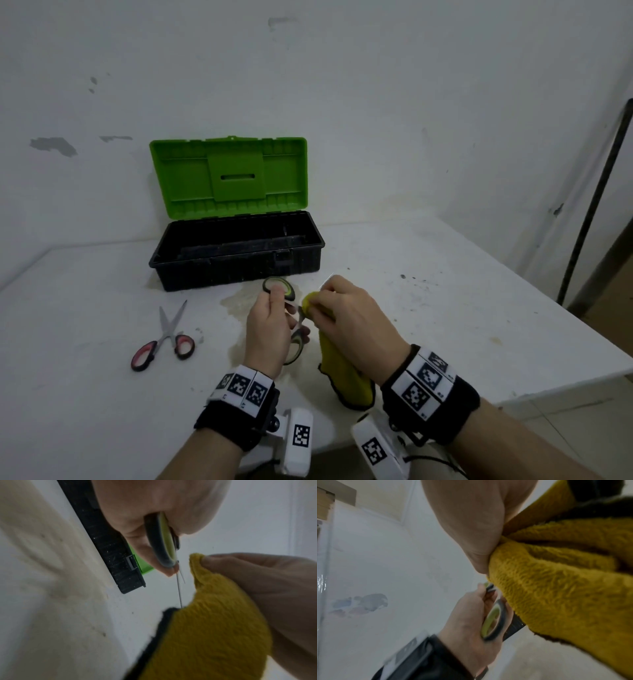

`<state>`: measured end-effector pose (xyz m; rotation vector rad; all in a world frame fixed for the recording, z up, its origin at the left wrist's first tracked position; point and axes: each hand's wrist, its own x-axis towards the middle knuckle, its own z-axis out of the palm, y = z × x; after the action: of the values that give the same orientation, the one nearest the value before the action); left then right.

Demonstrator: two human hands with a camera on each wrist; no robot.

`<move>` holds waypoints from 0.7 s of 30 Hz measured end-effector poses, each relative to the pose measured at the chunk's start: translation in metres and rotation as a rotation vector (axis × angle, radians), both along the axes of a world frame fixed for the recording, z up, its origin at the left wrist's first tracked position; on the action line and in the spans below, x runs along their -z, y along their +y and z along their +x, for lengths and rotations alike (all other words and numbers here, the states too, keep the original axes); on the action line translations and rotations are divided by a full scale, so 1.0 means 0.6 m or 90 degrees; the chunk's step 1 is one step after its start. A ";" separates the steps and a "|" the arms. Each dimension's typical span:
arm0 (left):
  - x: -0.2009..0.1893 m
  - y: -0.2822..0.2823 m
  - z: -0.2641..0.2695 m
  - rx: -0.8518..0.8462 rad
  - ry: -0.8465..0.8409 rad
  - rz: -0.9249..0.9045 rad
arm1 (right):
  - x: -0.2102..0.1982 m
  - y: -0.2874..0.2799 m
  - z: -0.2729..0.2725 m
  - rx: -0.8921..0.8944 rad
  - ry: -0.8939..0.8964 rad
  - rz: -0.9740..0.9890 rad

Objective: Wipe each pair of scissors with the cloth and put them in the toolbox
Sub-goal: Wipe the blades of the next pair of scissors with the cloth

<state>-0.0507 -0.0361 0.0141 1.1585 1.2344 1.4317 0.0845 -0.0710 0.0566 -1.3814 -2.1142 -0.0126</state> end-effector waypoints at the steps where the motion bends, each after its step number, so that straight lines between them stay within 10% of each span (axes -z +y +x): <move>1: 0.001 0.001 0.003 -0.002 0.018 0.009 | 0.002 -0.002 -0.008 -0.007 -0.006 0.002; 21: -0.001 0.012 -0.003 -0.014 -0.063 -0.013 | 0.011 0.020 0.015 0.061 0.092 0.032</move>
<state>-0.0527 -0.0288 0.0149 1.0509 1.1925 1.4719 0.0935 -0.0591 0.0498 -1.4101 -1.9157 -0.0038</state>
